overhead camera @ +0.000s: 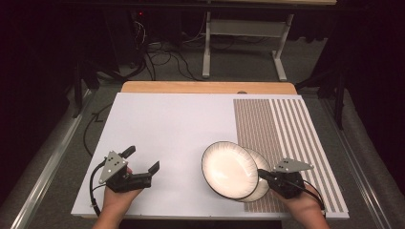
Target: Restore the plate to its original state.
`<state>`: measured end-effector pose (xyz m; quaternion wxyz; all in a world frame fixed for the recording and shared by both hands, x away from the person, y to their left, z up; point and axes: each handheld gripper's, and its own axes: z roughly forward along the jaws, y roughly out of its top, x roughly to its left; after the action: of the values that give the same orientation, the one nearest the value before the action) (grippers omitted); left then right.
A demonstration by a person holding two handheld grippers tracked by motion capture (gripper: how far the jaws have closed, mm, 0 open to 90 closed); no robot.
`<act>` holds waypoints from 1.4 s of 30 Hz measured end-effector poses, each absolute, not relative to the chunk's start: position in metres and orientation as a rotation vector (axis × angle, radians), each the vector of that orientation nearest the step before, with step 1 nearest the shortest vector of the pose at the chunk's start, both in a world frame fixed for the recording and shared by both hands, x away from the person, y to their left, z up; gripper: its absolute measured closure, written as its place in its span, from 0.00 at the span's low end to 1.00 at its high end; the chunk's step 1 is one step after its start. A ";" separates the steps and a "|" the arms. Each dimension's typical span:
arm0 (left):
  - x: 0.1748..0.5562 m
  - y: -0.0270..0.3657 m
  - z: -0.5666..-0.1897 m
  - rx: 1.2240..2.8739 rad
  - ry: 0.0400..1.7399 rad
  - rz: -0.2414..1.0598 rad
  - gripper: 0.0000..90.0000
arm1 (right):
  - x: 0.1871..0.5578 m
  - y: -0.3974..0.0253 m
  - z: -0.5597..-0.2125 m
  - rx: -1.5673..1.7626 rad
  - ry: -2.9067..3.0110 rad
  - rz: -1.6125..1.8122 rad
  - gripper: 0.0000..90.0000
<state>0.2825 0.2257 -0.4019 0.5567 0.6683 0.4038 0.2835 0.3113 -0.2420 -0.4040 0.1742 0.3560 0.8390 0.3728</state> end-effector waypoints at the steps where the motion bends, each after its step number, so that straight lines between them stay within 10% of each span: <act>1: 0.283 0.225 -0.402 1.590 0.948 0.671 0.01 | 0.312 -0.242 -0.404 1.002 2.380 1.058 1.00; 42: 0.281 0.229 -0.400 1.551 0.951 0.685 0.01 | 0.312 -0.242 -0.404 1.006 2.380 1.051 1.00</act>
<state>0.2812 0.2289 -0.4004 0.5637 0.6591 0.4040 0.2909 0.3119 -0.2420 -0.4038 0.1749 0.3551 0.8400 0.3710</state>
